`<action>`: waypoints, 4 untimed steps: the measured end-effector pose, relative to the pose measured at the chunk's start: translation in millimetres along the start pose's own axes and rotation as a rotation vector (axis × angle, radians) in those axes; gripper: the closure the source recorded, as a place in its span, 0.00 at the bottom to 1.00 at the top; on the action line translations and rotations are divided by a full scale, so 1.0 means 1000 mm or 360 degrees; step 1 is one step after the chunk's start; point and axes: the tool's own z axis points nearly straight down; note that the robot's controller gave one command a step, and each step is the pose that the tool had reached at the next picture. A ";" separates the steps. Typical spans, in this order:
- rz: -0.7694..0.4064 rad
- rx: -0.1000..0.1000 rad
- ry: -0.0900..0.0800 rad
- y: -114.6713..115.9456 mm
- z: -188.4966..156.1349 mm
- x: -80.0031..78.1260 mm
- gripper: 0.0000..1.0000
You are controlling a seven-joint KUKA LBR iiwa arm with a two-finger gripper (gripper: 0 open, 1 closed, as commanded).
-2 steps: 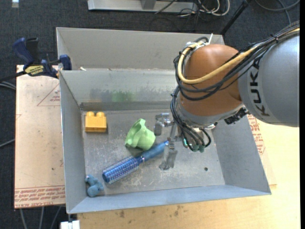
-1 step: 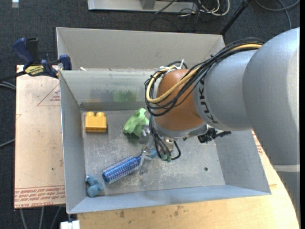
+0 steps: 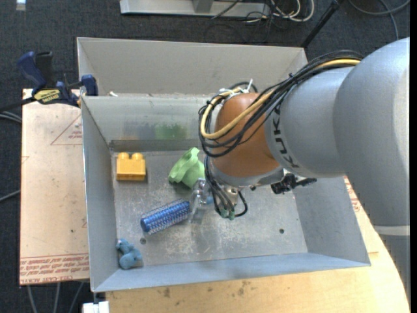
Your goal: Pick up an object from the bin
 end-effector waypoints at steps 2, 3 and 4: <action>0.0316 0.0000 0.0002 0.040 0.042 -0.043 0.00; 0.0317 0.0000 -0.0001 0.040 0.042 -0.043 1.00; 0.0341 -0.0006 -0.0015 0.032 -0.082 -0.062 1.00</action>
Offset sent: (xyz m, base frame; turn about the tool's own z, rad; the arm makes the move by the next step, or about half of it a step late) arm 0.0000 0.0000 0.0000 0.0000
